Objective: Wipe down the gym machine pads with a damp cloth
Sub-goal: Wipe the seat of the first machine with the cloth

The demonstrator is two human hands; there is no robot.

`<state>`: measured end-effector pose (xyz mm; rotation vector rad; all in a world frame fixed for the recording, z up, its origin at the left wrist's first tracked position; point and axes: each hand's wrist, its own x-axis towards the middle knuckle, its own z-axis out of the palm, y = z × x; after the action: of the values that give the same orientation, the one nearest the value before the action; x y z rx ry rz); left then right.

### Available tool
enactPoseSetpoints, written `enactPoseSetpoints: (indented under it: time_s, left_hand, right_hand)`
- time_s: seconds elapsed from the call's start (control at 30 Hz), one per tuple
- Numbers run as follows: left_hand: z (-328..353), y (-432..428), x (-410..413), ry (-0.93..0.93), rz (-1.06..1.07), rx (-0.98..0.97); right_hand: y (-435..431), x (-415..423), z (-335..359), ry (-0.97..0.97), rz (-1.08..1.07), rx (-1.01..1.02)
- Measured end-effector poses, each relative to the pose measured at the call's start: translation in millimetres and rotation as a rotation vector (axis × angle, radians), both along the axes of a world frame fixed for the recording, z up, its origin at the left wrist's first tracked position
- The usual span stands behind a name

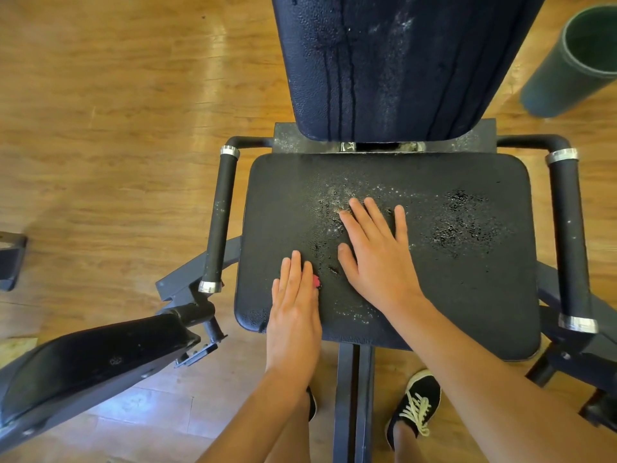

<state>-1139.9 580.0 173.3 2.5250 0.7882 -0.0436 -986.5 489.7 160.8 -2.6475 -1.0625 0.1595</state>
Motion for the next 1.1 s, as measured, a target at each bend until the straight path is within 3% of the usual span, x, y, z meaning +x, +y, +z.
enactPoseSetpoints:
  time_s: [0.23,0.73,1.1]
  left_hand:
    - [6.7,14.2,47.7,-0.055,0.035,-0.033]
    - [-4.4,67.0,178.4,-0.071,0.035,0.095]
    - [-16.2,60.9,175.4,0.039,-0.041,0.191]
  right_hand:
    - [-48.7,11.6,-5.7,-0.067,-0.155,-0.043]
    - [-51.9,11.3,-13.4,-0.079,-0.144,-0.105]
    - [-52.1,12.1,-15.8,-0.072,-0.144,-0.106]
